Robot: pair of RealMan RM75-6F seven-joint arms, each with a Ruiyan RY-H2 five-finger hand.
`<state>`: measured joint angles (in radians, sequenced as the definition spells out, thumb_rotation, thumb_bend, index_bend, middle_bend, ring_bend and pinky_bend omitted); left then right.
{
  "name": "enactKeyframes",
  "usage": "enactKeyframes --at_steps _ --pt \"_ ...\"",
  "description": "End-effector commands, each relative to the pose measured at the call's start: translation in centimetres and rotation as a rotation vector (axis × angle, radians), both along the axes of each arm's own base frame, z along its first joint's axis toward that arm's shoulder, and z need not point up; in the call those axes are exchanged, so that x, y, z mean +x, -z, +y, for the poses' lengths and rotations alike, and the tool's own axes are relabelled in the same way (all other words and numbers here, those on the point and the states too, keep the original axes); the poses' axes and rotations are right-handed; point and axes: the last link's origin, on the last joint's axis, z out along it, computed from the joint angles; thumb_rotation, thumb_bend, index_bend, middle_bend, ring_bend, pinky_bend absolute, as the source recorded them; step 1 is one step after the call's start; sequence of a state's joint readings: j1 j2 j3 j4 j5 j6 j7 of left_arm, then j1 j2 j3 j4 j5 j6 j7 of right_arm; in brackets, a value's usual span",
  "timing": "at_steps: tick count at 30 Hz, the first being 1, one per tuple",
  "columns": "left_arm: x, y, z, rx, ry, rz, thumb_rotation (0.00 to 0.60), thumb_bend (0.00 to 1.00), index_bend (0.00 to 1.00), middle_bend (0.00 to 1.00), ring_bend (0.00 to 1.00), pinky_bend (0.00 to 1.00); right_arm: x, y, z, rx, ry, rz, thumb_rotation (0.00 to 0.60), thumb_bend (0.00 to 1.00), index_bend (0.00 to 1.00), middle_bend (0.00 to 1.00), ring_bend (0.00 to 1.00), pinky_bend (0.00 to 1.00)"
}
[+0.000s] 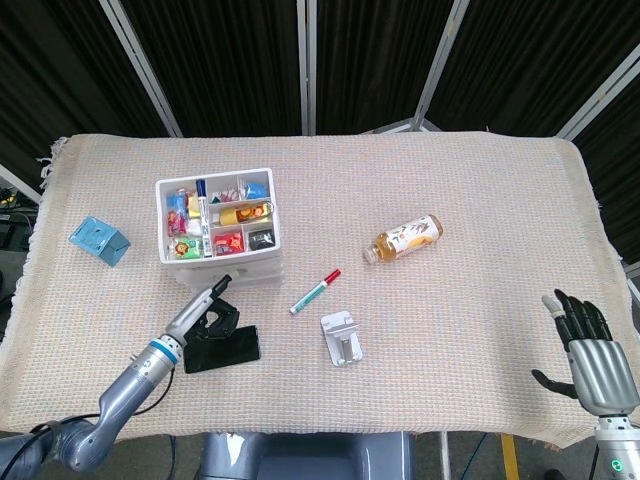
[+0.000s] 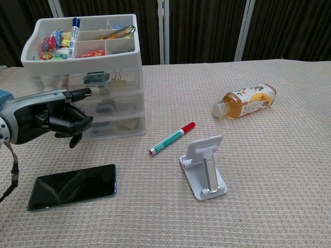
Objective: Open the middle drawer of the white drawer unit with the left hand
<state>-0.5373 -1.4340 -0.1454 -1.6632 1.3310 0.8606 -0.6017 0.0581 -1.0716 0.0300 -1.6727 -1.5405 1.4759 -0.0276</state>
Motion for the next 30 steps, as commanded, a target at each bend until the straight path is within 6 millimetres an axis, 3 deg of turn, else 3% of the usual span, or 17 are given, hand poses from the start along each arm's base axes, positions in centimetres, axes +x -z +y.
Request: enactKeyframes --at_steps 1,30 --pt "-0.3 -0.1 -0.3 -0.002 0.003 -0.001 0.6 0.66 0.16 0.85 0.88 0.66 0.0 0.0 0.0 0.0 0.0 0.0 0.6 0.0 0.0 0.0 0.0 0.0" --pt "-4.3 -2.4 -6.4 0.045 0.051 0.009 0.6 0.66 0.18 0.85 0.88 0.66 0.3 0.3 0.4 0.003 -0.008 0.005 0.6 0.0 0.0 0.0 0.0 0.0"
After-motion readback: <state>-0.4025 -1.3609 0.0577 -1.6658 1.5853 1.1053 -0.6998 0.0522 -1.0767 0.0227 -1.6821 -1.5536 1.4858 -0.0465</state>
